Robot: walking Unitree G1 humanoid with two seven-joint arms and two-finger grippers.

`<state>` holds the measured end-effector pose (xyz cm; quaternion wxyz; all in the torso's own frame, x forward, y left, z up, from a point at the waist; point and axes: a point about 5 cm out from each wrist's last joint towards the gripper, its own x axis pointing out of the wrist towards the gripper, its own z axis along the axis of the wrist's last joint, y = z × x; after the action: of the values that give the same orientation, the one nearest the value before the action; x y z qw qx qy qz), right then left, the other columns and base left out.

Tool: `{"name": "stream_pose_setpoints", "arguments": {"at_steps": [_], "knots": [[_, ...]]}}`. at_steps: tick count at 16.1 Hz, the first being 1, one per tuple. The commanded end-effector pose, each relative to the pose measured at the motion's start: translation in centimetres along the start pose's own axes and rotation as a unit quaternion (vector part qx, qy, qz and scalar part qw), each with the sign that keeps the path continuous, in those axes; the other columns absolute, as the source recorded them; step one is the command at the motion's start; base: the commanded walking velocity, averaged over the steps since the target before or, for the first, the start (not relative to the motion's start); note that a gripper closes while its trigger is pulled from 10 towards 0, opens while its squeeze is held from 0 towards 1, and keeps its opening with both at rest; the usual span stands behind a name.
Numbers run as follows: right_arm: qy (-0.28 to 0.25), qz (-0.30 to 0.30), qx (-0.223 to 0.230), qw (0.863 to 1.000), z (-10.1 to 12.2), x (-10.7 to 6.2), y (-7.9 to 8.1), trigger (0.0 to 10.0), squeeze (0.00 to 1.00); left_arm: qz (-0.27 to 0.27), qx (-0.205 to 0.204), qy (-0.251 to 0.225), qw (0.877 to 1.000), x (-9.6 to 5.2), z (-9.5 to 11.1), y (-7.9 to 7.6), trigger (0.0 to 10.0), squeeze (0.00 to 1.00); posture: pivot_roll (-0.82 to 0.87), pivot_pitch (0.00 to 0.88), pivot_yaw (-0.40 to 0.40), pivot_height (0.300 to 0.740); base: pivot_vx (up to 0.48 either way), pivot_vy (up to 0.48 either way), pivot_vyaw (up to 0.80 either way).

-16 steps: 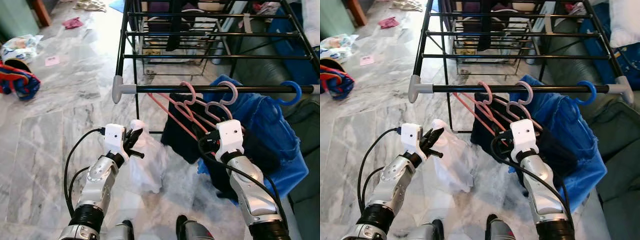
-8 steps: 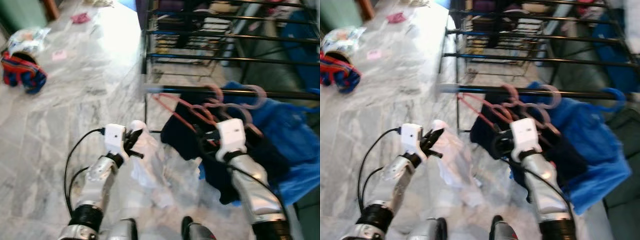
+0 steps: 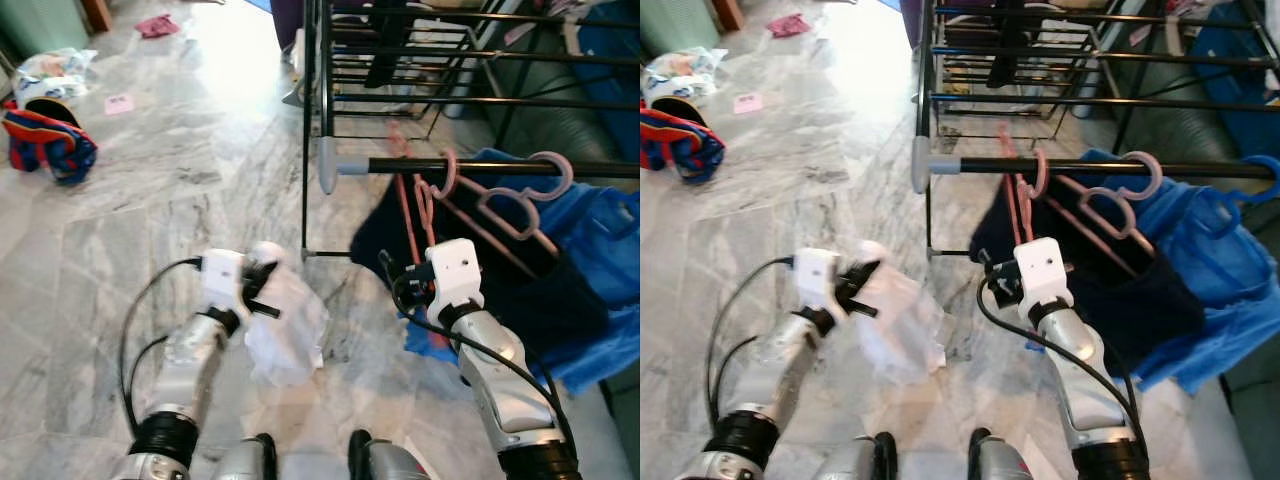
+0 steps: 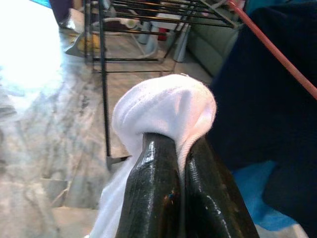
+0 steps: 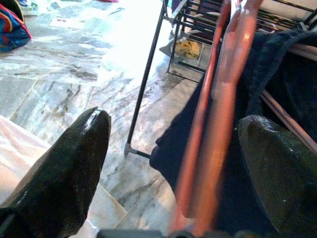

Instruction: Hang hanger

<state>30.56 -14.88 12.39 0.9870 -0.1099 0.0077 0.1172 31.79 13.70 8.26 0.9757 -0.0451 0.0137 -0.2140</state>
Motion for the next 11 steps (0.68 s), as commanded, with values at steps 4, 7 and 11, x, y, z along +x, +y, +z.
{"name": "stream_pose_setpoints", "arguments": {"at_steps": [4,7,11], "knots": [[0.016,-0.016,-0.006,1.000,-0.4,-0.1,-0.7,10.0,0.00,-0.023,0.001,0.000,1.000,0.2,0.0,-0.9,10.0,0.00,-0.04,0.237,-0.014,0.740,0.000,0.000,0.00],[0.022,-0.034,-0.011,0.999,-0.4,0.2,-1.2,10.0,0.00,-0.031,0.004,-0.004,1.000,0.4,0.2,-1.0,10.0,0.00,-0.04,0.235,-0.015,0.740,0.000,0.000,0.00],[0.025,-0.045,-0.013,0.999,-0.1,1.1,-1.8,10.0,0.00,-0.038,0.005,-0.004,0.999,0.4,0.2,-1.1,10.0,0.00,-0.05,0.238,-0.006,0.740,0.000,0.000,0.00]]}}
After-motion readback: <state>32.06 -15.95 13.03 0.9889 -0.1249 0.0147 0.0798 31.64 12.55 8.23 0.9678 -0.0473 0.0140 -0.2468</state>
